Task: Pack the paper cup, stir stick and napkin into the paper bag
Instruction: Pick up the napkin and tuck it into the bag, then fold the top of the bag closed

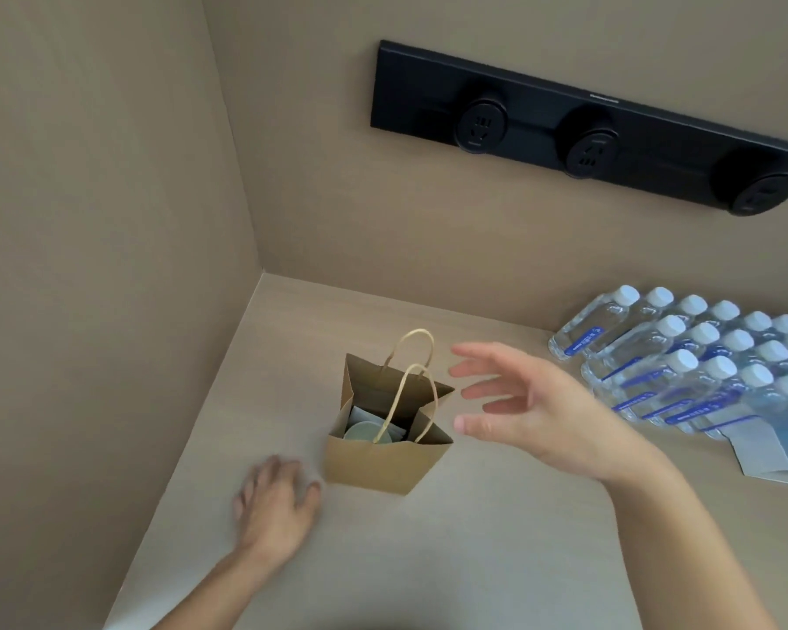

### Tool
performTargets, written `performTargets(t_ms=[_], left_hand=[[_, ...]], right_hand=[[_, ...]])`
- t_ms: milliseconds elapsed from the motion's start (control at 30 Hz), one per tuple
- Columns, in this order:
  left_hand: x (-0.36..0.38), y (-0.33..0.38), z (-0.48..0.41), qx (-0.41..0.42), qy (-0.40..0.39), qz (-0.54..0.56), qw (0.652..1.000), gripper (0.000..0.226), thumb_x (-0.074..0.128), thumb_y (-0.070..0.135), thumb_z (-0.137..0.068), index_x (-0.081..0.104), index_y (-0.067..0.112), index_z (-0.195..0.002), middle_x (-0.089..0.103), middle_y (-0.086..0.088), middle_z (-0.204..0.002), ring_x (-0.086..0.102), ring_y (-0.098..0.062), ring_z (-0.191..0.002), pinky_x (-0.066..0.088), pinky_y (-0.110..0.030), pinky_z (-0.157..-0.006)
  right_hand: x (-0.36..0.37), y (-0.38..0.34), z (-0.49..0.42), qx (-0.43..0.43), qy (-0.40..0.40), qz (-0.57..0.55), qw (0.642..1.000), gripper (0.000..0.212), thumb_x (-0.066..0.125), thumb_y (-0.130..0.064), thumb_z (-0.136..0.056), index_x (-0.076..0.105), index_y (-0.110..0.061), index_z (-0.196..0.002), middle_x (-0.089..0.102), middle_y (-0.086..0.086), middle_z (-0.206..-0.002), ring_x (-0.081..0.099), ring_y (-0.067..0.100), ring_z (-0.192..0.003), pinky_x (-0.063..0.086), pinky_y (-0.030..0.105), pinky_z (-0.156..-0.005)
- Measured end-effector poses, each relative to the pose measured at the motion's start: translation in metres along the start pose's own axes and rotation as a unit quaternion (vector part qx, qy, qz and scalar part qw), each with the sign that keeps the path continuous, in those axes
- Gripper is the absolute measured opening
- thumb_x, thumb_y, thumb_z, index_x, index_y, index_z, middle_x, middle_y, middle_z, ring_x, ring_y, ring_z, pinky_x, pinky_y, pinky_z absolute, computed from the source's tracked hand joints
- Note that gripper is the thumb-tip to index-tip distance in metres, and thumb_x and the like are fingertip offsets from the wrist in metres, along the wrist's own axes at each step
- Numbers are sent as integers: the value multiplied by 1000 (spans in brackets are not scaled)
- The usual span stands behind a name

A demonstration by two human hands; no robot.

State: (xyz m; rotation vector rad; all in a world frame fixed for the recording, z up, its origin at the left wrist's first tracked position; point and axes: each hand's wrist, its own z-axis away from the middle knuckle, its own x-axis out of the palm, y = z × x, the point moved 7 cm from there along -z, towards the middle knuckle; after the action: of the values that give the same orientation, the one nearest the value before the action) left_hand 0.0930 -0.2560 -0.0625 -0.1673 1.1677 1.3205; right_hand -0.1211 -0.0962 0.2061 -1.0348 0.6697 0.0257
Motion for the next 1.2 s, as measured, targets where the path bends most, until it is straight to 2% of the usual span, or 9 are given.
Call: performTargets(t_ms=[133, 233, 333, 500, 633, 733, 867, 1033, 1200], left_hand=[[-54, 54, 19, 135, -49, 268, 953, 43, 60, 10, -81, 61, 43, -108, 73, 15, -111, 65, -4, -109, 47, -16, -87], [-69, 83, 27, 170, -87, 302, 934, 49, 59, 13, -74, 61, 42, -113, 74, 9, -109, 69, -8, -102, 52, -23, -83], [-72, 94, 21, 170, -99, 282, 939, 53, 58, 11, -71, 62, 38, -117, 75, 4, -108, 71, -14, -99, 56, -29, -81], [-76, 96, 8, 197, -98, 225, 949, 50, 61, 5, -78, 67, 37, -115, 72, 8, -113, 70, -14, -101, 58, -43, -91], [-92, 104, 7, 282, -33, 149, 947, 47, 69, 8, -78, 72, 54, -87, 43, 27, -140, 46, 4, -127, 47, -25, -99], [-95, 102, 6, 278, -23, 156, 948, 38, 75, 7, -77, 76, 43, -88, 43, 28, -144, 49, 9, -123, 46, -21, -99], [-95, 98, 1, 216, -20, 280, 935, 41, 80, -4, -72, 62, 33, -80, 62, 16, -126, 69, -18, -105, 55, -33, -91], [-97, 102, -4, 199, -7, 294, 935, 58, 84, -2, -69, 57, 45, -91, 66, 14, -103, 71, -11, -88, 54, -22, -82], [-91, 107, -8, 207, 1, 265, 942, 24, 80, -5, -73, 78, 15, -85, 62, 0, -81, 69, -7, -68, 53, -39, -81]], right_hand=[[23, 57, 9, 91, 29, -43, 995, 51, 87, -23, -70, 64, -31, -115, 67, -14, -117, 64, 7, -107, 54, 33, -94], [59, 80, -1, 109, 11, -86, 990, 49, 84, -15, -72, 64, -28, -115, 68, -16, -112, 66, 7, -101, 56, 28, -86], [83, 85, -17, 86, 21, -150, 985, 41, 79, -4, -74, 68, -28, -105, 75, -13, -90, 68, 5, -87, 55, 22, -77], [90, 92, -30, 38, 86, -163, 982, 41, 70, 2, -81, 71, -38, -89, 72, -12, -95, 65, 14, -95, 51, 9, -73], [84, 97, -27, 15, 146, -129, 981, 40, 76, -2, -77, 72, -42, -78, 48, -11, -128, 52, 9, -114, 51, 28, -89], [85, 102, -28, 12, 162, -180, 970, 38, 79, -1, -75, 75, -39, -71, 54, -22, -121, 59, 14, -111, 52, 37, -90], [85, 116, -32, 36, 207, -251, 945, 31, 81, -3, -71, 54, -18, -70, 70, 4, -98, 67, 30, -82, 47, 31, -56], [80, 115, -33, 29, 239, -257, 936, 40, 83, -4, -69, 54, -28, -82, 71, 7, -98, 66, 32, -87, 51, 42, -69], [83, 120, -37, 23, 196, -273, 941, 24, 80, -1, -74, 74, -24, -66, 69, -7, -71, 60, 9, -57, 43, 14, -51]])
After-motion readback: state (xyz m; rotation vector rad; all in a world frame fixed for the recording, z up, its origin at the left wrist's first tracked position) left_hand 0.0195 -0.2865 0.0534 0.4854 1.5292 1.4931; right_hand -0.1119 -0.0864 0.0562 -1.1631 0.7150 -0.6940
